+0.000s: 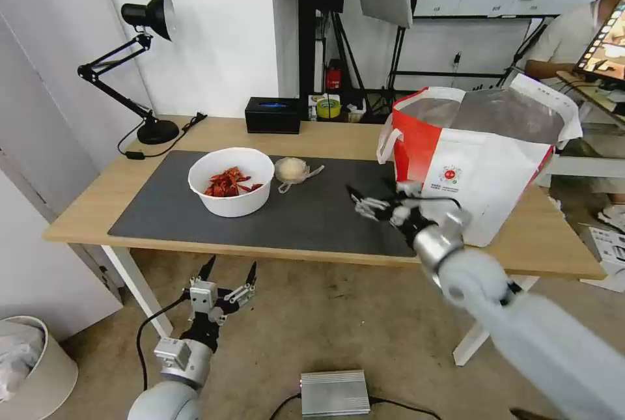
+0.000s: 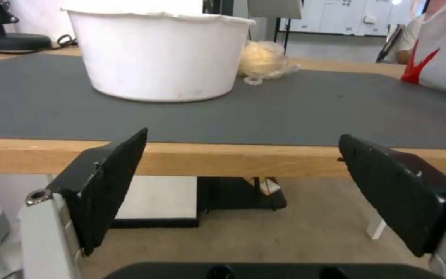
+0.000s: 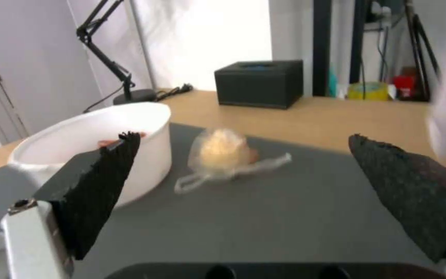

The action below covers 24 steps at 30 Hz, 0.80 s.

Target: Pick up the trash from the table and place it into the takeout bag.

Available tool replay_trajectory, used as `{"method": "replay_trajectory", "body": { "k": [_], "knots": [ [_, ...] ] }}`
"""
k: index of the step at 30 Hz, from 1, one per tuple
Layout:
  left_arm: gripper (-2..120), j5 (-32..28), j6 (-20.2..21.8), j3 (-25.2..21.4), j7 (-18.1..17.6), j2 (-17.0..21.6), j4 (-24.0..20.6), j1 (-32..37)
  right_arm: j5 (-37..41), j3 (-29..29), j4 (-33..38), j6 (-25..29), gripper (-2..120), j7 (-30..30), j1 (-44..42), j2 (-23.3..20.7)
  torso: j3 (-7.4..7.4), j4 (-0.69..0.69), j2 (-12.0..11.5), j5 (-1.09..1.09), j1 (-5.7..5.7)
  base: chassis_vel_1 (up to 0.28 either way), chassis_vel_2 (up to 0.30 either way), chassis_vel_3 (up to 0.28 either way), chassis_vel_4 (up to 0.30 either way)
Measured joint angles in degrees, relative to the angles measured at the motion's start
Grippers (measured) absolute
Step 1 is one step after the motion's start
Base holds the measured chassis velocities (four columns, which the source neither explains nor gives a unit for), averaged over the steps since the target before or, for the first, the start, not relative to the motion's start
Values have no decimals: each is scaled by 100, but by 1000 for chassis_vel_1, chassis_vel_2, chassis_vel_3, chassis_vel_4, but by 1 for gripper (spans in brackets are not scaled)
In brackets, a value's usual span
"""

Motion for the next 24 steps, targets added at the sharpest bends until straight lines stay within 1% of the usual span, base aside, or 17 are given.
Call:
{"method": "replay_trajectory", "body": {
  "k": [1, 2, 5, 6, 9, 10, 12, 13, 15, 16, 17, 20, 21, 23, 24],
  "knots": [
    [100, 0, -1, -18, -1, -4, -4, 9, 56, -229, -259, -36, 100, -27, 421, 91, 0, 2, 0, -1, 0, 0, 0, 0, 0],
    [100, 0, -1, -18, -1, -4, -4, 9, 56, -229, -259, -36, 100, -27, 421, 91, 0, 2, 0, -1, 0, 0, 0, 0, 0],
    [100, -23, -2, -70, -3, -5, -6, 6, 190, -702, -904, -167, 100, -145, 1252, 368, 0, 0, 0, -2, 0, 0, 0, 0, 0],
    [100, -23, -2, -70, -3, -5, -6, 6, 190, -702, -904, -167, 100, -145, 1252, 368, 0, 0, 0, -2, 0, 0, 0, 0, 0],
    [100, -51, -2, -99, -3, 7, -2, 0, 255, -1152, -1654, -273, 100, -326, 1940, 795, 0, 0, 0, -1, 0, 0, 0, 0, 0],
    [100, -51, -2, -99, -3, 7, -2, 0, 255, -1152, -1654, -273, 100, -326, 1940, 795, 0, 0, 0, -1, 0, 0, 0, 0, 0],
    [100, -58, -2, -102, -4, 16, 19, -1, 266, -1408, -2207, -299, 100, -461, 2280, 1139, -1, 0, 0, -2, 0, 0, 0, 0, 0],
    [100, -58, -2, -102, -4, 16, 19, -1, 266, -1408, -2207, -299, 100, -461, 2280, 1139, -1, 0, 0, -2, 0, 0, 0, 0, 0],
    [100, -58, -5, -57, 4, 15, 53, -23, 260, -1604, -2813, -302, 100, -649, 2537, 1476, 0, 3, 0, -1, 1, 0, 0, 0, 0],
    [100, -58, -5, -27, 8, 9, 64, -41, 239, -1662, -3106, -301, 100, -748, 2642, 1642, 0, 1, 0, -2, 0, 0, 0, 0, 0],
    [100, -58, -5, -27, 8, 9, 64, -41, 239, -1662, -3106, -301, 100, -748, 2642, 1642, 0, 1, 0, -2, 0, 0, 0, 0, 0],
    [100, -59, -5, 24, 21, -1, 80, -64, 81, -1694, -3896, -296, 100, -1014, 2887, 2083, -1, 0, 0, -1, 1, 0, 0, 0, 0],
    [100, -59, -5, 24, 21, -1, 80, -64, 81, -1694, -3896, -296, 100, -1014, 2887, 2083, -1, 0, 0, -1, 1, 0, 0, 0, 0],
    [100, -62, -9, 23, 24, 11, 86, -65, -7, -1694, -4224, -296, 100, -1165, 2975, 2282, -1, 1, 0, -1, 0, 0, 0, 0, 0],
    [100, -62, -9, 23, 24, 11, 86, -65, -7, -1694, -4224, -296, 100, -1165, 2975, 2282, -1, 1, 0, -1, 0, 0, 0, 0, 0]
  ]
}}
